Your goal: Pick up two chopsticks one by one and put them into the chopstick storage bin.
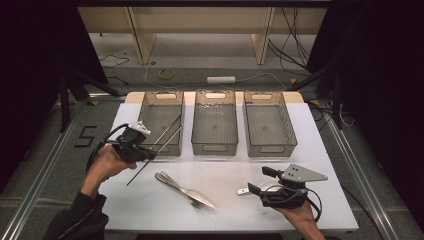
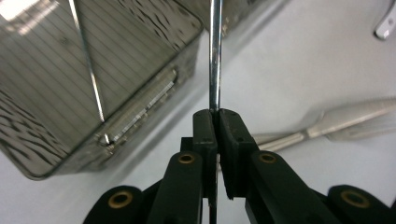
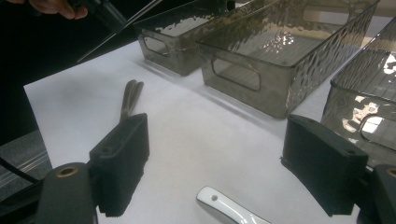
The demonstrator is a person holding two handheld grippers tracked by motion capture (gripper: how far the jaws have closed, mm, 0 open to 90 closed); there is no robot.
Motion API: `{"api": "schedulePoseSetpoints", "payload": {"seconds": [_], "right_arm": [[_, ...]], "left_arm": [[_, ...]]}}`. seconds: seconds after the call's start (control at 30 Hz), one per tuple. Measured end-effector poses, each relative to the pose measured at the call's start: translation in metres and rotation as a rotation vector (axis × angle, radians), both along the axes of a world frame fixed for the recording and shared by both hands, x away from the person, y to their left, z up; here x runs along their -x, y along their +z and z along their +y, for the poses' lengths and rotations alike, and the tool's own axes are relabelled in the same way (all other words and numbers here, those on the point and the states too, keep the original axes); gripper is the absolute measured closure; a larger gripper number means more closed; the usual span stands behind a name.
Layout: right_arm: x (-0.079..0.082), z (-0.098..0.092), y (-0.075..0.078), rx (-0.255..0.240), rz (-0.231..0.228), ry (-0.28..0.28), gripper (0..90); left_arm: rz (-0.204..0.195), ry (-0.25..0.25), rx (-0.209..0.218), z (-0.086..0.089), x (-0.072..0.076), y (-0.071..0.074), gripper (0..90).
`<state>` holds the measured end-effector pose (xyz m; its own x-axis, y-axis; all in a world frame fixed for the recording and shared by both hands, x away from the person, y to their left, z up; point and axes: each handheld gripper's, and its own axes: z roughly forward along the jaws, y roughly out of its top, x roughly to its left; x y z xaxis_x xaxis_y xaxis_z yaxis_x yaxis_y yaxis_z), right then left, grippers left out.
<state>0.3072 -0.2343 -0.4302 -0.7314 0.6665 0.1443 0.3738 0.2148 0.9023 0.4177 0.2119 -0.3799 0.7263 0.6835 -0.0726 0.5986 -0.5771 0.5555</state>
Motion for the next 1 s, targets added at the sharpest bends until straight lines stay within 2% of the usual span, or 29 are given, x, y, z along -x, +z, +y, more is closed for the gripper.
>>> {"api": "schedulePoseSetpoints", "payload": {"seconds": [0.33,0.4,0.73,1.0], "right_arm": [[-0.001,0.0,-0.001,0.001,0.002,0.0,23.7],[0.0,-0.001,-0.001,-0.001,0.003,-0.001,23.7],[-0.002,-0.002,-0.002,-0.006,0.01,-0.005,23.7],[-0.002,-0.002,-0.002,-0.008,0.007,-0.006,23.7]], "left_arm": [[-0.081,0.108,0.062,0.003,-0.017,0.014,85.4],[-0.102,0.129,0.062,0.004,-0.02,0.016,85.4],[-0.137,0.195,0.095,0.014,-0.038,0.024,85.4],[-0.194,0.25,0.113,0.017,-0.055,0.041,85.4]]}}
